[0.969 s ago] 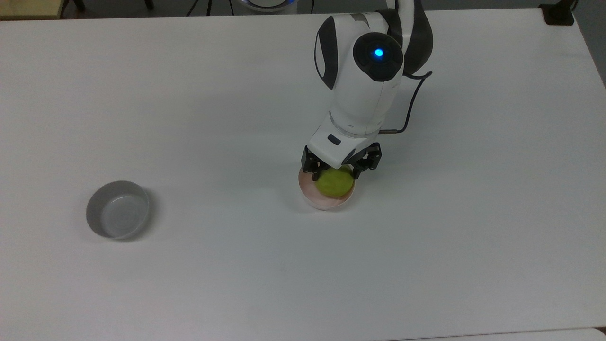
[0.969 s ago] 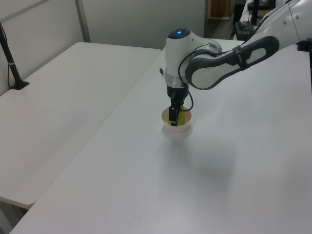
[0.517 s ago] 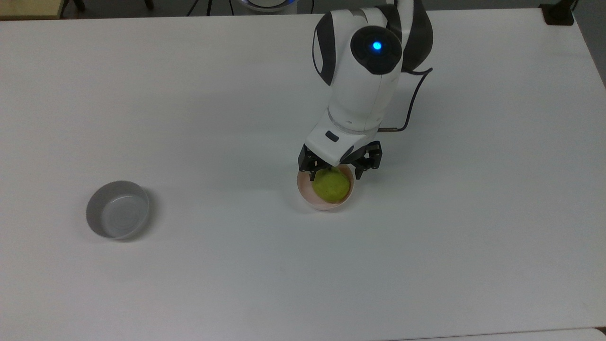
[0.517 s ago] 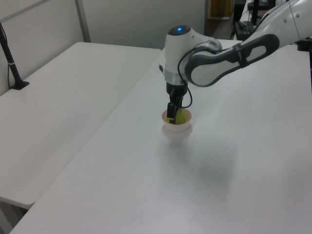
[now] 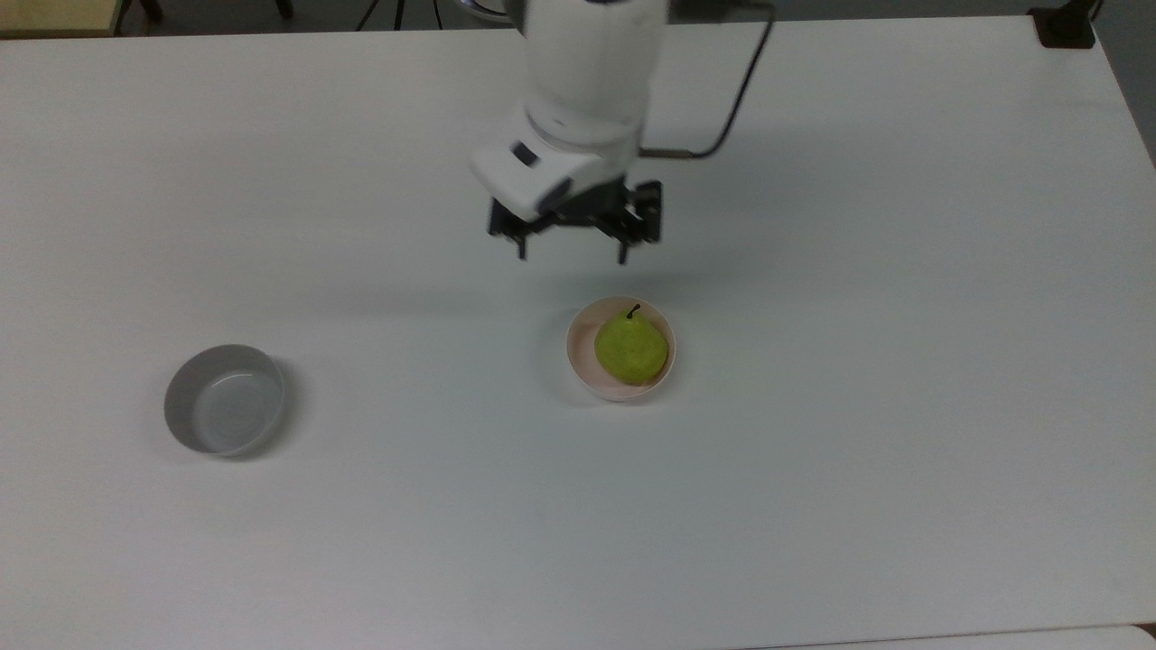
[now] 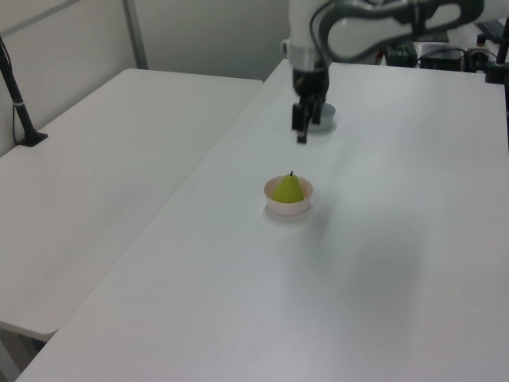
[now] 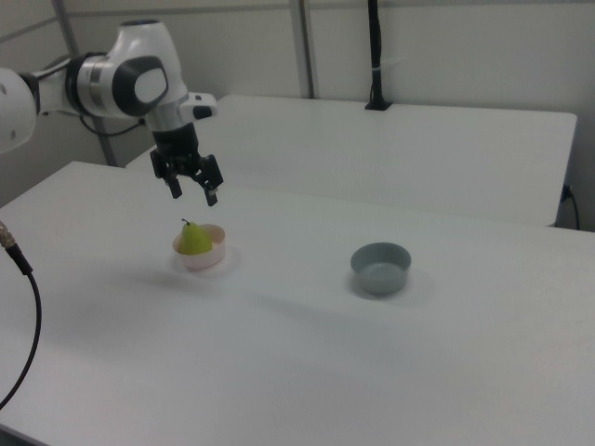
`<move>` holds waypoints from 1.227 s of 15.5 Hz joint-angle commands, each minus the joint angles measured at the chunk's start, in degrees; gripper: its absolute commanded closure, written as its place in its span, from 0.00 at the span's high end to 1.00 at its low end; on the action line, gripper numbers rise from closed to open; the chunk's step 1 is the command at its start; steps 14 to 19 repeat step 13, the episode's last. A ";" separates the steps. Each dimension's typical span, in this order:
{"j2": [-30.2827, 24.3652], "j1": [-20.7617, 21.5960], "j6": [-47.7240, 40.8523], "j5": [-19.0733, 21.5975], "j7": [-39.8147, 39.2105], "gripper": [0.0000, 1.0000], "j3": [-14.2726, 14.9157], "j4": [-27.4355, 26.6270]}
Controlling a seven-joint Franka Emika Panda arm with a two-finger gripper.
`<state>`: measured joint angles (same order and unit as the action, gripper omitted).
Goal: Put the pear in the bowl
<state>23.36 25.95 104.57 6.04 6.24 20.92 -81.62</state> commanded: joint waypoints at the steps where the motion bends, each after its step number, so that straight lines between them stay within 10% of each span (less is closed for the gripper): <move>1: -5.86 -9.48 -5.60 -3.92 0.36 1.00 -6.14 -2.22; 8: -10.35 -21.80 -5.87 -6.13 -3.95 1.00 -9.58 -5.65; 19: -11.41 -24.01 -6.66 -6.13 -3.69 1.00 -10.46 -5.65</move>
